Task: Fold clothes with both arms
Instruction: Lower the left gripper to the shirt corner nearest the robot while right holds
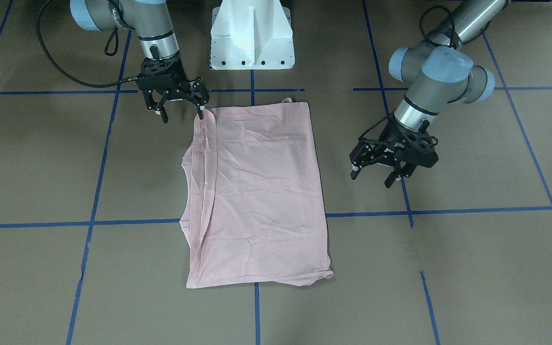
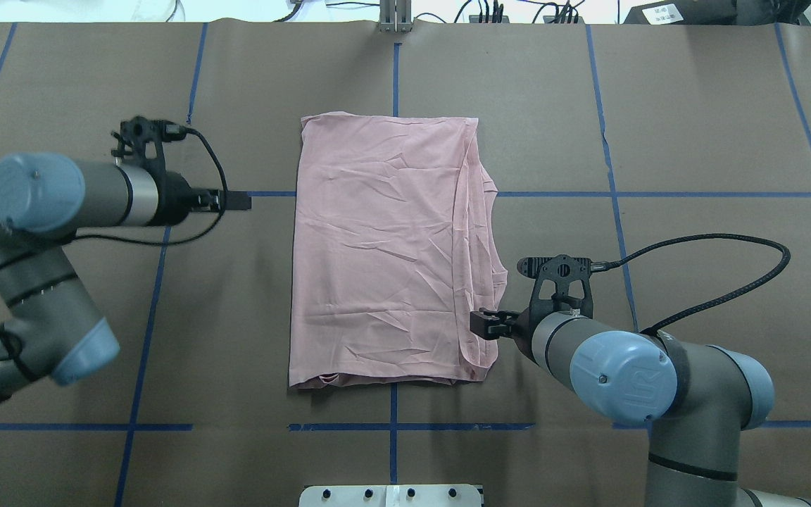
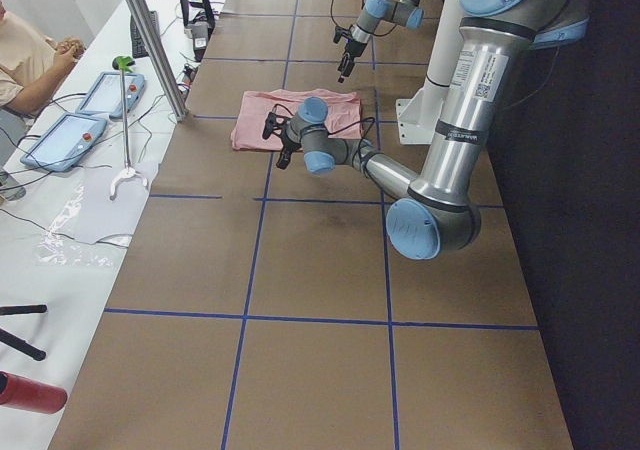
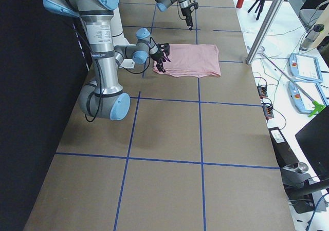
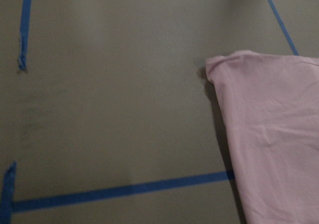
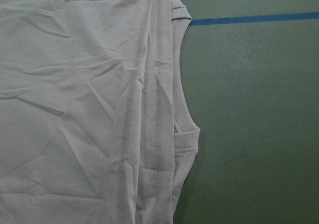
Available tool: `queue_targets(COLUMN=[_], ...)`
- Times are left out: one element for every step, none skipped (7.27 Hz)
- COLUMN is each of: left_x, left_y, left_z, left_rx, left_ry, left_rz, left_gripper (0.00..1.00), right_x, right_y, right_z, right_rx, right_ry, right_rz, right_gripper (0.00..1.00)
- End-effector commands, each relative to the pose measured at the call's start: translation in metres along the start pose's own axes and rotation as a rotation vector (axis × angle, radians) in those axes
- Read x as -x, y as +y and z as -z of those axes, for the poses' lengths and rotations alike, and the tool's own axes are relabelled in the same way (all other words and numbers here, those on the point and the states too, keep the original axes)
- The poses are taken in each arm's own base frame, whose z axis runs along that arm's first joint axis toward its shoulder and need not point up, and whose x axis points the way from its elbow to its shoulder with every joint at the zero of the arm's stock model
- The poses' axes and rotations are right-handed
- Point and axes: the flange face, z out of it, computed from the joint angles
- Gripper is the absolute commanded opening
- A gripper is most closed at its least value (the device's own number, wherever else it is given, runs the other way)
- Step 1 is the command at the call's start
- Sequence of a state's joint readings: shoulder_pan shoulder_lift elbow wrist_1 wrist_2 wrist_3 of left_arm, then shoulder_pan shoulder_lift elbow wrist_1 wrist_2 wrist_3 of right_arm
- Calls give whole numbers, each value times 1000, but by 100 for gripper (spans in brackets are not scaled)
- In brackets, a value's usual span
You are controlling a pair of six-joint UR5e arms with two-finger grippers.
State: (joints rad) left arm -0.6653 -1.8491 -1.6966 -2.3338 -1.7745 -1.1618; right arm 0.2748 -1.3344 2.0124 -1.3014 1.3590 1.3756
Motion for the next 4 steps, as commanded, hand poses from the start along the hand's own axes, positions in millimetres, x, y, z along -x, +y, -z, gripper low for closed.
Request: queue_targets(left_x=[-65, -81, -87, -88], left_y=[85, 108, 122, 123], left_z=[16, 15, 10, 9], left_rx=[61, 60, 53, 53], left_ry=[-37, -49, -55, -65], left_rz=[180, 300, 393, 414], left_gripper=[100, 88, 70, 68], right_x=[0, 0, 0, 1], right_y=[0, 0, 0, 1], right_z=[0, 0, 0, 0], right_rx=[0, -1, -1, 0], right_ry=[-1, 0, 0, -1], right_rz=[-2, -2, -3, -3], right_gripper=[100, 100, 100, 100])
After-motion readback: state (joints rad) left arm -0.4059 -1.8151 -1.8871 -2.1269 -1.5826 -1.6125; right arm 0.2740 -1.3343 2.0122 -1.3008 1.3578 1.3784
